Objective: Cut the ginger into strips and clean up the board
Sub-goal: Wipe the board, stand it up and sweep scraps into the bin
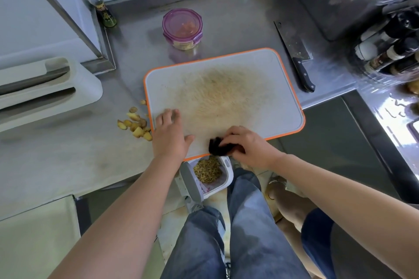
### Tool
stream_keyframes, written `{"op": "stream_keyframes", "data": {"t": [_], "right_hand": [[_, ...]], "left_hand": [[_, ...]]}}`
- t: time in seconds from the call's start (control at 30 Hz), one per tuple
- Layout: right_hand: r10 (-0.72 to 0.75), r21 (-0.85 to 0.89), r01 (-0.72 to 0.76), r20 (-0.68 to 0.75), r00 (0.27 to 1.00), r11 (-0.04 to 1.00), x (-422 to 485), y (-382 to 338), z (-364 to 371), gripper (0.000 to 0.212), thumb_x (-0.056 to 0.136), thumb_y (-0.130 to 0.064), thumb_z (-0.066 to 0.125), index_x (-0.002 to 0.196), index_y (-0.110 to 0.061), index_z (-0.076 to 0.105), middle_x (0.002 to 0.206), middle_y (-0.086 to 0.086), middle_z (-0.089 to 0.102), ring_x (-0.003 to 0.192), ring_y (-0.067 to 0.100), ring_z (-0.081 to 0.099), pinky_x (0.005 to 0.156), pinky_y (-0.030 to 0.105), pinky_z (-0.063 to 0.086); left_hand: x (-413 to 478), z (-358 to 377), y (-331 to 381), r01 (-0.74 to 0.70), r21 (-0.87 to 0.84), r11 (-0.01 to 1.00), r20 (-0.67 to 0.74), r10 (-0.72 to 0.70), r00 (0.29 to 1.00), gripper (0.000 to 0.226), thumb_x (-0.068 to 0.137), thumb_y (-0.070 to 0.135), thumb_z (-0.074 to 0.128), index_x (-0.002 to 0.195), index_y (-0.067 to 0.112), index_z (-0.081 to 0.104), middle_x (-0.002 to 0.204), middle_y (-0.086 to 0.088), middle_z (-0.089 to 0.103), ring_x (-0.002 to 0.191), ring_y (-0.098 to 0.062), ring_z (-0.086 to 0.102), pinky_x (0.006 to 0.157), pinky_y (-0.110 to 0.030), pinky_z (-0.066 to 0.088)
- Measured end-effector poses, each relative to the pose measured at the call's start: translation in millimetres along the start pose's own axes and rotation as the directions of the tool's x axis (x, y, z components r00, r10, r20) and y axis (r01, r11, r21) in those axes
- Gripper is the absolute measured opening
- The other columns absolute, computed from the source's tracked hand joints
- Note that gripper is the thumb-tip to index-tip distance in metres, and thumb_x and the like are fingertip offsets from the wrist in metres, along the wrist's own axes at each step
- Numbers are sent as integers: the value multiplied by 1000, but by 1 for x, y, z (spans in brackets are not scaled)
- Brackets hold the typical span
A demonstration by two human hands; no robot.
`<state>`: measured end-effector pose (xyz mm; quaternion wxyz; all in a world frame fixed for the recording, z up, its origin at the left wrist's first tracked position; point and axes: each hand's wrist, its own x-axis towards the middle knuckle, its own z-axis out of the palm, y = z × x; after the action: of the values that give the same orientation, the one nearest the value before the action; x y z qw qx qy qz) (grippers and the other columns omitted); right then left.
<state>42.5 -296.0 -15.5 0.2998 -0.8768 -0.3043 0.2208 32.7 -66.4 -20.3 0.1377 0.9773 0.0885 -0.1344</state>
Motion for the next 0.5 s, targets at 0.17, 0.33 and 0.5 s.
{"op": "stream_keyframes", "data": {"t": [0.17, 0.33, 0.5], "right_hand": [[193, 56, -188, -463, 865, 980, -2, 23, -16, 44, 73, -2, 50, 114, -8, 64, 106, 8, 56, 102, 24, 52, 94, 33, 42], [295, 53, -316, -529, 796, 947, -15, 20, 16, 41, 76, 5, 60, 116, -5, 64, 105, 11, 57, 93, 30, 52, 84, 42, 47], [128, 126, -96, -276, 953, 987, -22, -12, 27, 39, 75, -6, 53, 110, -11, 68, 103, 2, 58, 95, 18, 54, 87, 21, 41]], "left_hand": [[0, 1, 0, -6, 12, 1000, -2, 6, 1000, 79, 91, 43, 60, 151, 11, 21, 154, -10, 22, 139, -29, 20, 111, -38, 30], [0, 1, 2, 3, 8, 1000, -3, -3, 1000, 79, 90, 41, 62, 151, 10, 22, 154, -11, 22, 139, -30, 20, 111, -39, 30], [-1, 1, 3, 10, 7, 1000, 14, -10, 1000, 80, 91, 41, 60, 152, 10, 19, 157, -12, 19, 141, -30, 19, 113, -38, 28]]}}
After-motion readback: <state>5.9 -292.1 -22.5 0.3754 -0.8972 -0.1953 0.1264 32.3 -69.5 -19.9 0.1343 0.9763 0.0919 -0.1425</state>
